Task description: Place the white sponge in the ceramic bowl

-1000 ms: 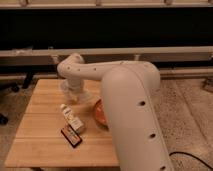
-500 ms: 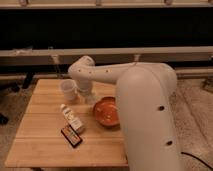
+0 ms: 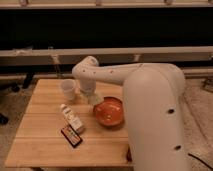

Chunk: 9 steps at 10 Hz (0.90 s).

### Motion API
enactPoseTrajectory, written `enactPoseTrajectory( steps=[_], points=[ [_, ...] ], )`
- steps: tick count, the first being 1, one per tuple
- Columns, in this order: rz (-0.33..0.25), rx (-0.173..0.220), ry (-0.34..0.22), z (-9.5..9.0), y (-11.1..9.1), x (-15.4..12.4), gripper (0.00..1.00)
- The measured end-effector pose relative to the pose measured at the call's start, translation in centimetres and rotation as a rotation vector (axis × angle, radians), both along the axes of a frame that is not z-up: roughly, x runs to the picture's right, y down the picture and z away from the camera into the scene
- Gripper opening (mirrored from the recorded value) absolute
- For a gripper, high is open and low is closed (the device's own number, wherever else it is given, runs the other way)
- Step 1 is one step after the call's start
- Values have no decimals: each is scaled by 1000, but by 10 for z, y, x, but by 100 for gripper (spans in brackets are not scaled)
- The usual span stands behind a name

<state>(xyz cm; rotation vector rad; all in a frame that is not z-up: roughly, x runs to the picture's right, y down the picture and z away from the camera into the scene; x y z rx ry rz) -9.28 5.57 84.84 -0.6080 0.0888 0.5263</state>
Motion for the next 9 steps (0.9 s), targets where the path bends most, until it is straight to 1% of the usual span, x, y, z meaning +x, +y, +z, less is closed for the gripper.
enactPoseTrajectory(
  steps=[2, 4, 5, 6, 7, 8, 9],
  points=[
    [21, 0, 9, -8, 6, 20, 0],
    [41, -4, 11, -12, 10, 27, 1],
    [56, -8, 17, -12, 15, 34, 6],
    [67, -9, 30, -11, 20, 48, 15],
    [70, -9, 34, -12, 25, 55, 26],
    [69, -8, 30, -14, 26, 55, 35],
    [68, -8, 28, -15, 26, 53, 43]
  ],
)
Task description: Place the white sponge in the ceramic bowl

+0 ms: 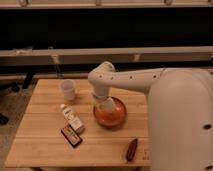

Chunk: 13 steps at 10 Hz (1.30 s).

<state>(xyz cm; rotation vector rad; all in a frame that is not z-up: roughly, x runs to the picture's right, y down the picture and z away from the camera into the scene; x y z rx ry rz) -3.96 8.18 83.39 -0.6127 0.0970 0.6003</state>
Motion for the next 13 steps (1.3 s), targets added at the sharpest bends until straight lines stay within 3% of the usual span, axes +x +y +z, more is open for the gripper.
enactPoseTrajectory(
  steps=[5, 13],
  points=[
    [-7, 11, -14, -4, -3, -1, 94],
    [-16, 19, -22, -8, 2, 7, 97]
  ],
)
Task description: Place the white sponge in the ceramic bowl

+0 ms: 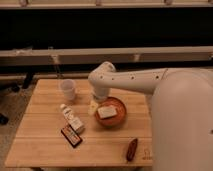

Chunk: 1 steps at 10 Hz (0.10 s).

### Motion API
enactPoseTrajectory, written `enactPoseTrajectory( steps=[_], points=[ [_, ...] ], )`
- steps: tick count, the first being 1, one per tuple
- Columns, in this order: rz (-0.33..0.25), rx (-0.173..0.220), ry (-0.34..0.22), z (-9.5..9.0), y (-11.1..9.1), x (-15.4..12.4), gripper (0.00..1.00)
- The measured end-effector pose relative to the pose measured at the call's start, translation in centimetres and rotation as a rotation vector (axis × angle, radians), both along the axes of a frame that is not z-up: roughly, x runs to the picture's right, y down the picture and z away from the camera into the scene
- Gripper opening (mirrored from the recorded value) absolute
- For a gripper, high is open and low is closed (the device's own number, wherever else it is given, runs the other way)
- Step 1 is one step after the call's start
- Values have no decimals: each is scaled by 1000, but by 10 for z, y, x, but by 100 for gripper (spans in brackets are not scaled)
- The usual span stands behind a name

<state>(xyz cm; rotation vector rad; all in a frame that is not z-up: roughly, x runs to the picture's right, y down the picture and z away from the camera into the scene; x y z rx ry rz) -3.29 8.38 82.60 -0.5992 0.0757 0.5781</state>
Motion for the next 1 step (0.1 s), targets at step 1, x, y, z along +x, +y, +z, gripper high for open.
enactPoseTrajectory(
  steps=[1],
  points=[
    [-3, 1, 1, -1, 1, 4, 97]
  ],
)
